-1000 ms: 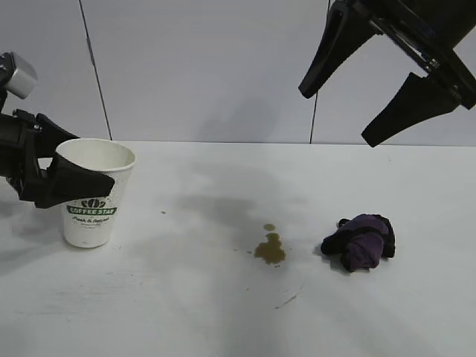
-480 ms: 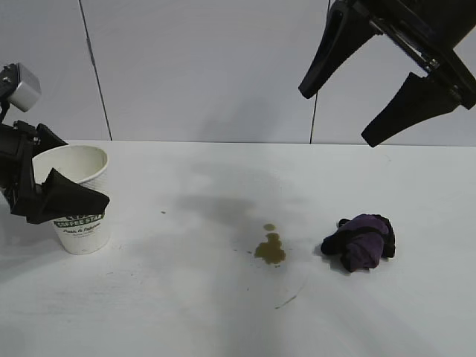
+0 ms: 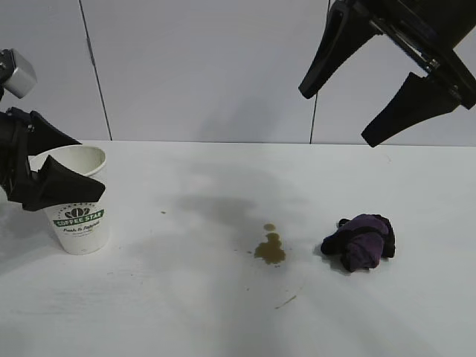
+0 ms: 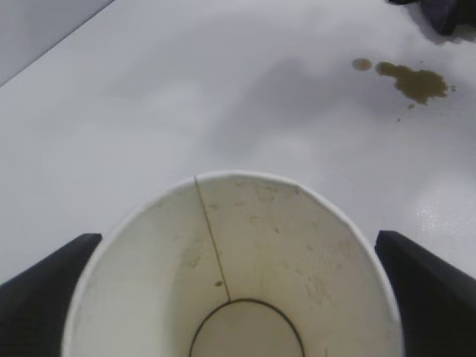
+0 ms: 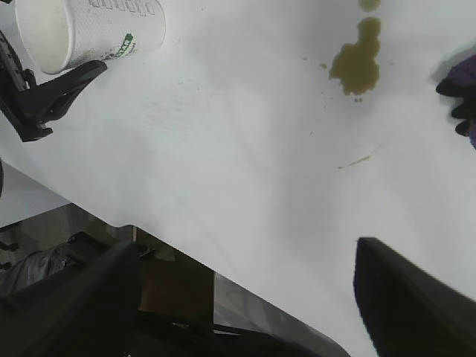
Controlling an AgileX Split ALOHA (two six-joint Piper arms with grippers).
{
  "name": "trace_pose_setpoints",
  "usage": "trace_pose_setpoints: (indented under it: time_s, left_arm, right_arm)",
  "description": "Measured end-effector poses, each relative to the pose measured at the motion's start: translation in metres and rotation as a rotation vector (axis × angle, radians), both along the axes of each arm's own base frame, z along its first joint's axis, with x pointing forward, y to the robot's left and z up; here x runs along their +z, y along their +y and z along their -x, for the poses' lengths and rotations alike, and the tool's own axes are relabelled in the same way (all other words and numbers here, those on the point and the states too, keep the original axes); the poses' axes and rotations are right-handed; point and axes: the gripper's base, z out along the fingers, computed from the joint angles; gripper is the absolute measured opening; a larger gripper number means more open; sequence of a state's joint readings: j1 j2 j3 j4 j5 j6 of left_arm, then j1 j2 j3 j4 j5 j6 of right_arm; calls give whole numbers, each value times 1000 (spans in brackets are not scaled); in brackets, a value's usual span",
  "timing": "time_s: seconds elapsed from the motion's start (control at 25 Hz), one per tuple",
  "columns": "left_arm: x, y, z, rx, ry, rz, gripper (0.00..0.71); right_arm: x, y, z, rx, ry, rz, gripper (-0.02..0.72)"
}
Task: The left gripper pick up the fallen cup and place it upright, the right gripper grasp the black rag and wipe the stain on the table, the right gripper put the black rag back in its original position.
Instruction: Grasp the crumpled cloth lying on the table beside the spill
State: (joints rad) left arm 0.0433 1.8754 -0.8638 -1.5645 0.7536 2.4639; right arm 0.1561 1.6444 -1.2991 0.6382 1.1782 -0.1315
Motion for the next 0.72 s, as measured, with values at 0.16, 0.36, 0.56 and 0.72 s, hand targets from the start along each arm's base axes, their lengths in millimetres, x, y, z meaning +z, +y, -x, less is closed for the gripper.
trace_pose_setpoints:
  time_s: [0.16,0.36,0.56,0.72]
  left_arm:
    - [-2,2,3,7,48,-24,694]
    - [-7,5,4,36,106,-59,694]
    - [-13,11,7,61,161,-141,694]
    - [-15,18,9,123,221,-213,694]
  right_arm:
    - [0,0,0,0,0,0,547]
    - [0,0,0,0,0,0,547]
    - [0,0,0,0,0,0,547]
    - [0,0,0,0,0,0,547]
